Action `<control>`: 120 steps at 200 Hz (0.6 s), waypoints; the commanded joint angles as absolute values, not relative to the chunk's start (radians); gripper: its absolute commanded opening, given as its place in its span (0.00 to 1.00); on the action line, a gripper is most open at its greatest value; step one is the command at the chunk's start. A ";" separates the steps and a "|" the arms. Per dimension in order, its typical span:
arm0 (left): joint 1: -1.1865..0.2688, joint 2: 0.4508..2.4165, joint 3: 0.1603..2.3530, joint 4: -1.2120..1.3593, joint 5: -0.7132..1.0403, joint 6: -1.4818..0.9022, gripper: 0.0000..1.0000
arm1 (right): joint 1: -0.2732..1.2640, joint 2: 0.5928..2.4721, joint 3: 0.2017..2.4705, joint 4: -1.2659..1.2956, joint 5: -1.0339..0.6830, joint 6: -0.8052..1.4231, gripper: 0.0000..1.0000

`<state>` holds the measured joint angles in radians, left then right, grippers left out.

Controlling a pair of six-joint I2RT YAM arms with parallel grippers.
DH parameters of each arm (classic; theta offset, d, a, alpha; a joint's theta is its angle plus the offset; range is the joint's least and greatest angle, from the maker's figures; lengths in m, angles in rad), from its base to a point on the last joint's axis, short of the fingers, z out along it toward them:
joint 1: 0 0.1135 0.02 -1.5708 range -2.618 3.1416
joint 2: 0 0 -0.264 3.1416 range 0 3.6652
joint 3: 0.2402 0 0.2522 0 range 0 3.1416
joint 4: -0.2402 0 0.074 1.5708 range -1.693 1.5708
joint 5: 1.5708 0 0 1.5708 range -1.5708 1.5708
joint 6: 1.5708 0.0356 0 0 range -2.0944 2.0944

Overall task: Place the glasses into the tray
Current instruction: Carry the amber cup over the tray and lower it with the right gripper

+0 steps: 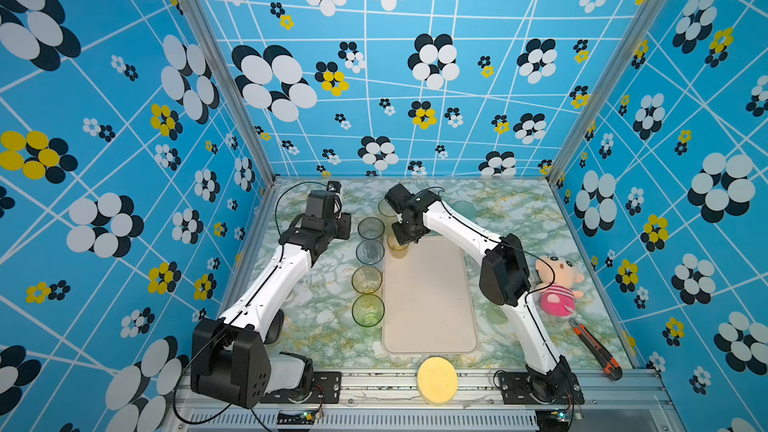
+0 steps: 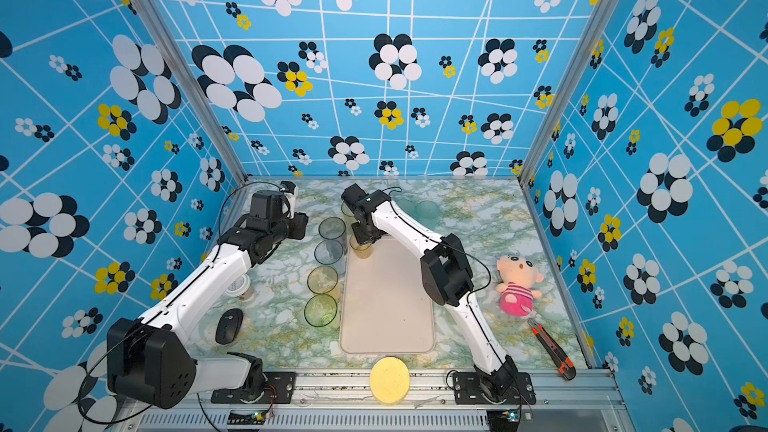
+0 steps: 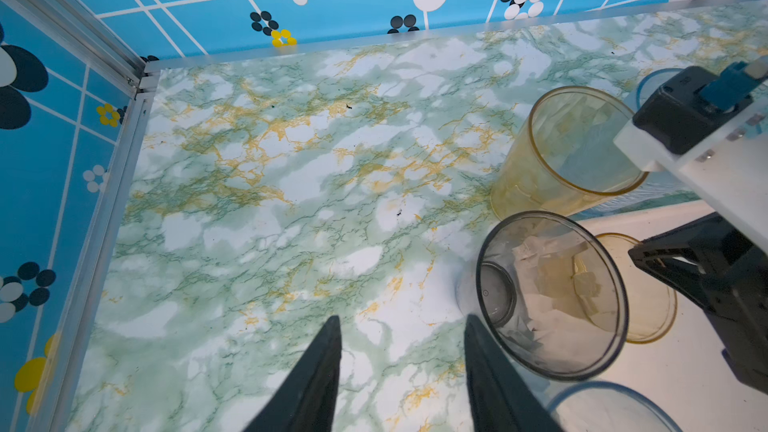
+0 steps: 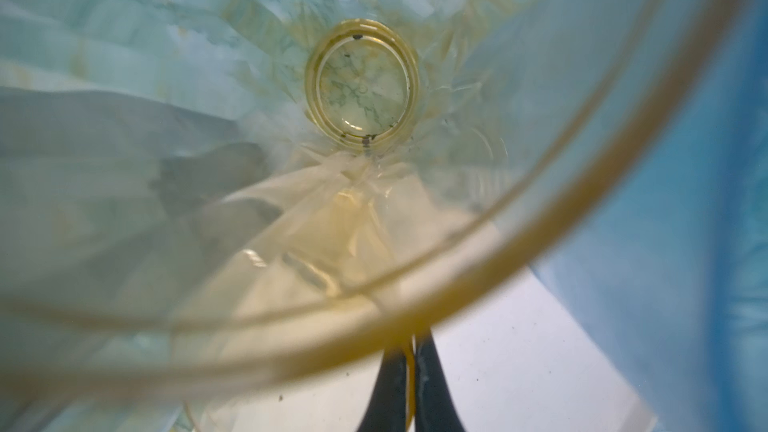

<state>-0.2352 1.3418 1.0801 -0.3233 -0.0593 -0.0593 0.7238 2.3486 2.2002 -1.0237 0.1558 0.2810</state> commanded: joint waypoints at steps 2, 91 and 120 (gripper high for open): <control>-0.226 1.344 1.095 -0.344 -0.045 -0.043 0.49 | 0.713 2.364 2.198 -0.997 0.169 0.305 0.01; -0.225 1.347 1.095 -0.345 -0.040 -0.044 0.50 | 0.706 2.351 2.177 -0.977 0.152 0.314 0.15; -0.225 1.347 1.097 -0.349 -0.040 -0.043 0.50 | 0.705 2.346 2.177 -0.977 0.147 0.314 0.20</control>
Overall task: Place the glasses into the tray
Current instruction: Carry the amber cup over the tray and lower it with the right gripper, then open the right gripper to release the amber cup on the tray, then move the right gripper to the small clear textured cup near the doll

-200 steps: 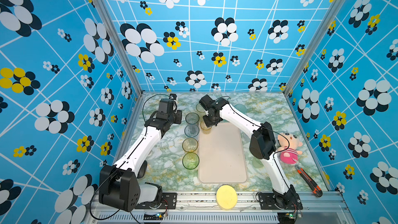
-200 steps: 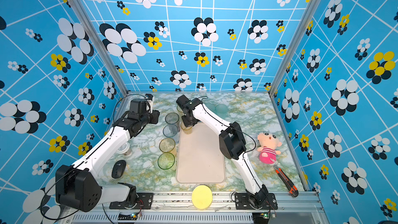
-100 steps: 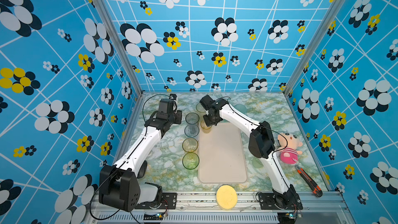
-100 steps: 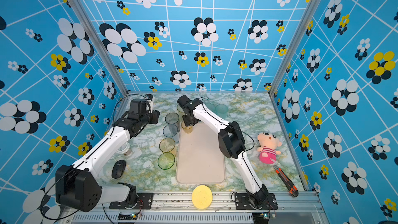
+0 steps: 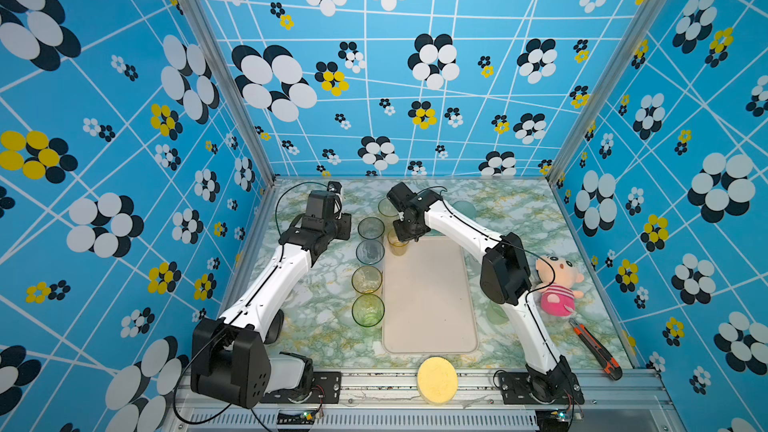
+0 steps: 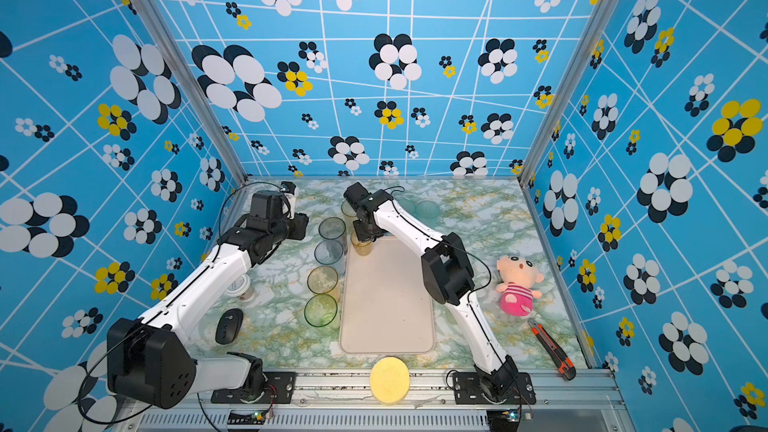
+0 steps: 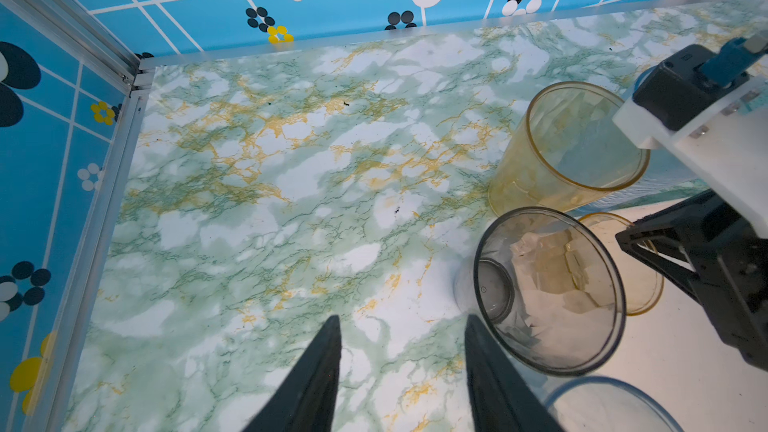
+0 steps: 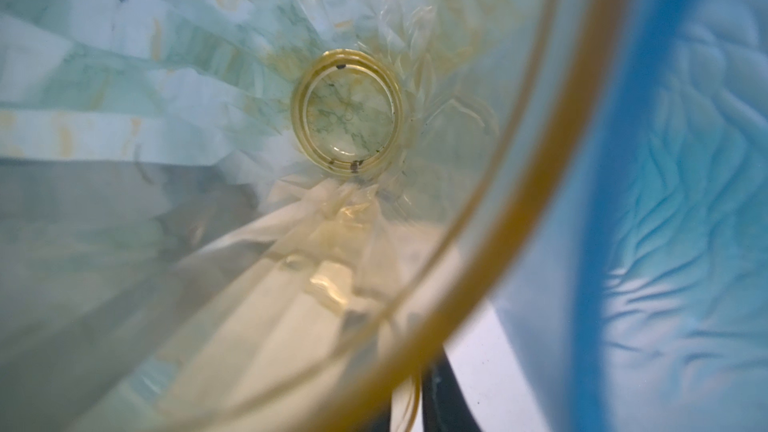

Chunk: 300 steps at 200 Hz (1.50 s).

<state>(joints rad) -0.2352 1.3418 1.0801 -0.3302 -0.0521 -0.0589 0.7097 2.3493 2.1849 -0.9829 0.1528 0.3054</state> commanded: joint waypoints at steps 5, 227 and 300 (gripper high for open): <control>-0.225 1.347 1.097 -0.349 -0.040 -0.043 0.50 | 0.704 2.345 2.177 -0.976 0.147 0.314 0.20; -0.253 1.280 1.096 -0.358 -0.074 -0.048 0.47 | 0.584 1.758 1.646 -0.705 0.098 0.322 0.34; -0.273 1.279 1.086 -0.343 -0.078 -0.061 0.46 | 0.327 1.448 1.249 -0.762 0.150 0.343 0.34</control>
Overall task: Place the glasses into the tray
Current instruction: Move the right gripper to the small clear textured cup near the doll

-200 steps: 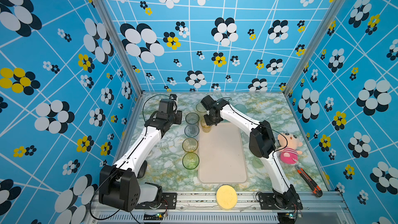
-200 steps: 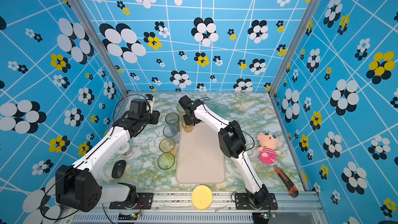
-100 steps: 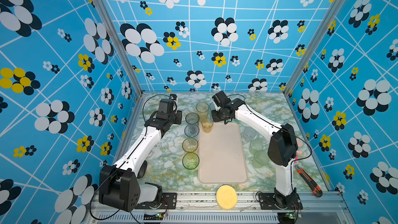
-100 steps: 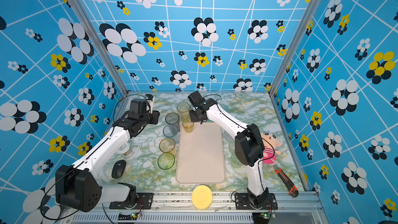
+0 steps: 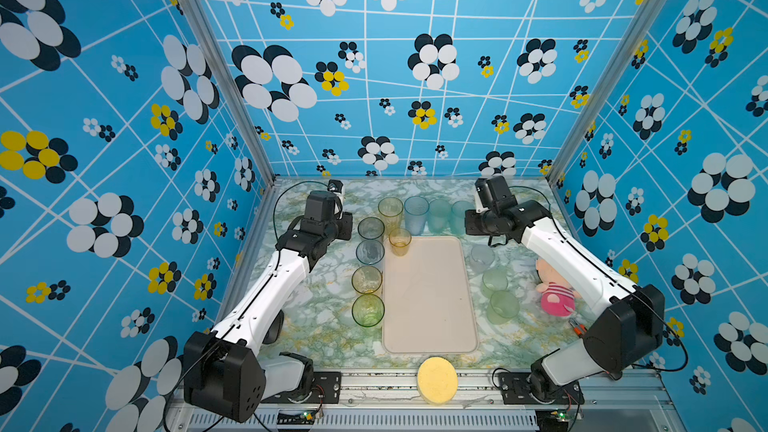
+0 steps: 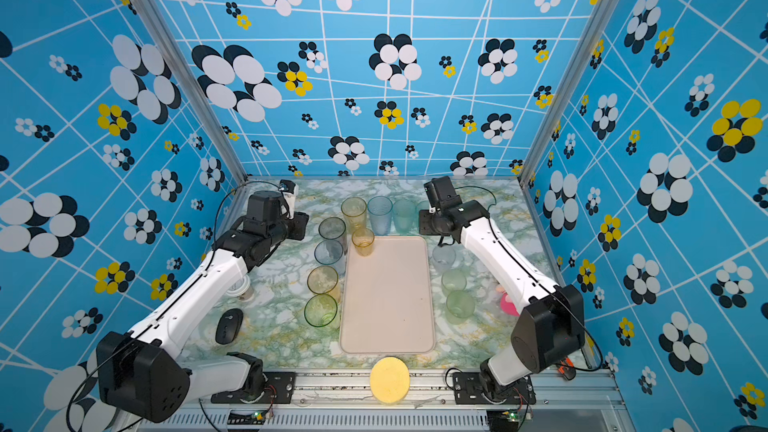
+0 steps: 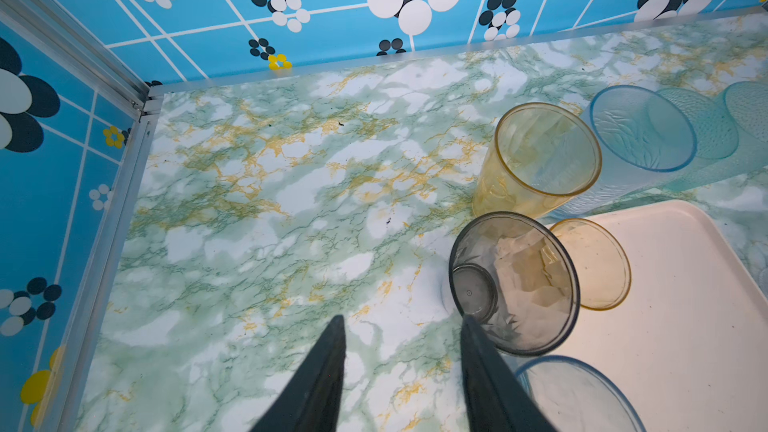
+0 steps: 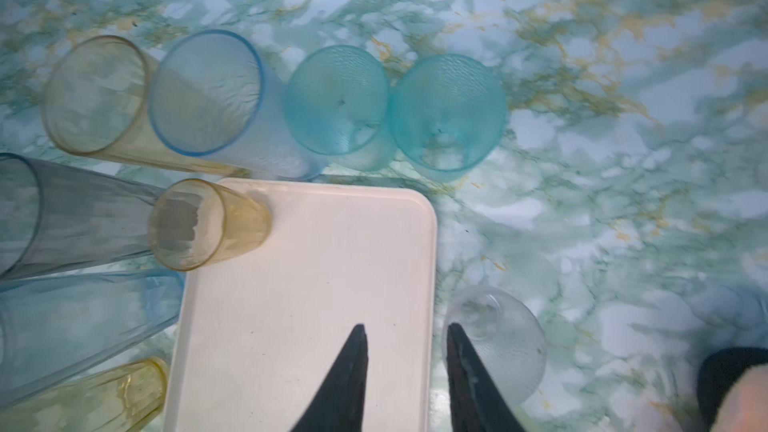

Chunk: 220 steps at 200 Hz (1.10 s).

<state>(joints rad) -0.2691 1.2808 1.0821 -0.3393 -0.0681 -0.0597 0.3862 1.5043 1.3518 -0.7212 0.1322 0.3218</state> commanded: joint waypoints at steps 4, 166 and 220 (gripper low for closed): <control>-0.273 1.281 1.083 -0.343 -0.077 -0.063 0.46 | 0.310 1.435 1.224 -0.755 0.146 0.345 0.35; -0.272 1.302 1.089 -0.334 -0.065 -0.080 0.48 | 0.189 1.470 1.116 -0.680 0.029 0.336 0.33; -0.271 1.300 1.087 -0.344 -0.069 -0.074 0.48 | 0.188 1.494 1.106 -0.667 0.023 0.337 0.30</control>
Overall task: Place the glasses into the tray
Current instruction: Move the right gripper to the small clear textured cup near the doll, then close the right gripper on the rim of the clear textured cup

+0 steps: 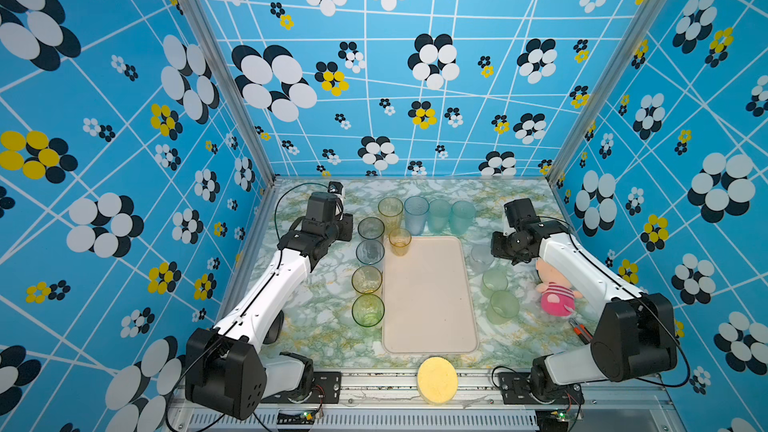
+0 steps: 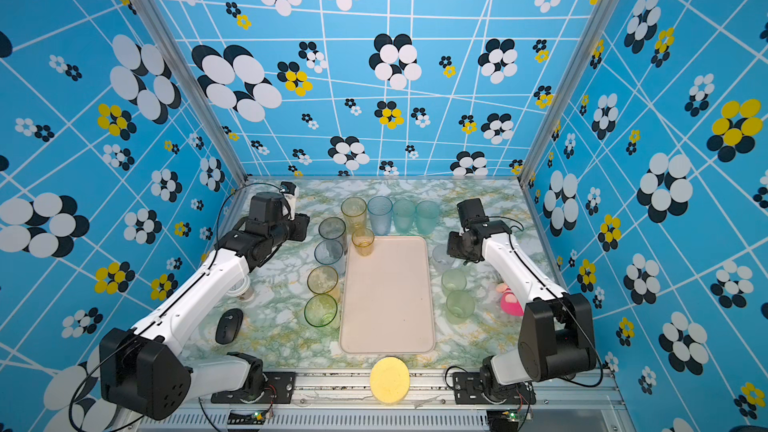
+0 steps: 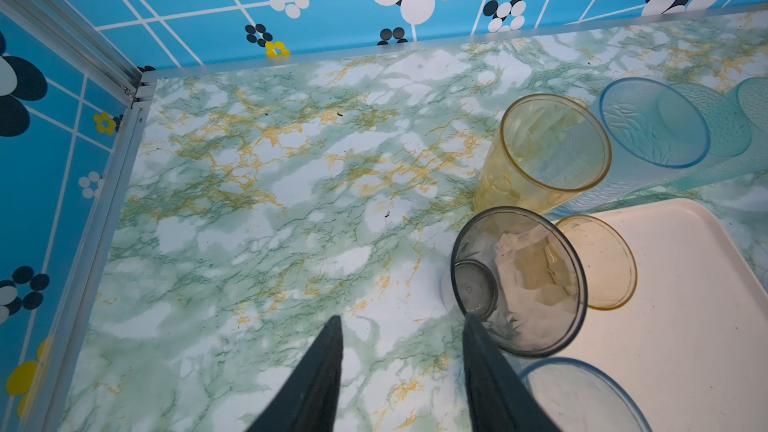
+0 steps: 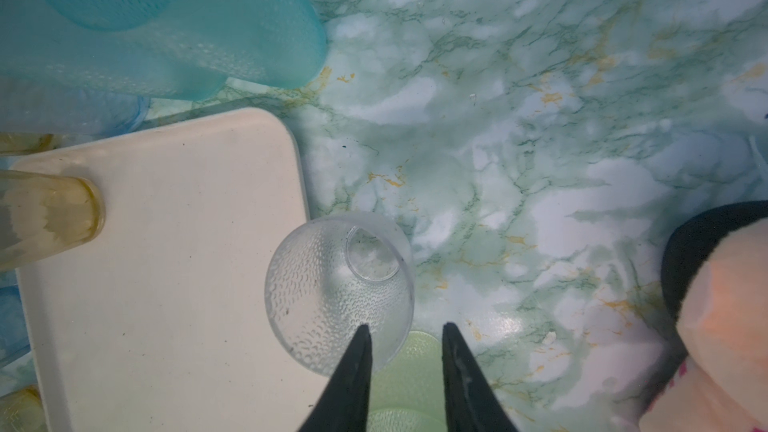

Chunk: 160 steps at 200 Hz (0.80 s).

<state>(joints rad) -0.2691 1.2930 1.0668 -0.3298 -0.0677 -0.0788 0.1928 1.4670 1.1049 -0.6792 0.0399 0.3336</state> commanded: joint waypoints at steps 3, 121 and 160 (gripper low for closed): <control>-0.271 1.302 1.089 -0.344 -0.069 -0.074 0.48 | 0.188 1.498 1.106 -0.667 0.023 0.337 0.29; -0.271 1.305 1.089 -0.353 -0.078 -0.070 0.48 | 0.163 1.599 1.134 -0.625 -0.009 0.334 0.20; -0.271 1.308 1.089 -0.352 -0.080 -0.067 0.48 | 0.162 1.625 1.143 -0.625 -0.009 0.334 0.16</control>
<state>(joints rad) -0.2691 1.2968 1.0672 -0.3309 -0.0681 -0.0784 0.1677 1.6093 1.1080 -0.6350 0.0044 0.3336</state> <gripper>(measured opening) 0.480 0.175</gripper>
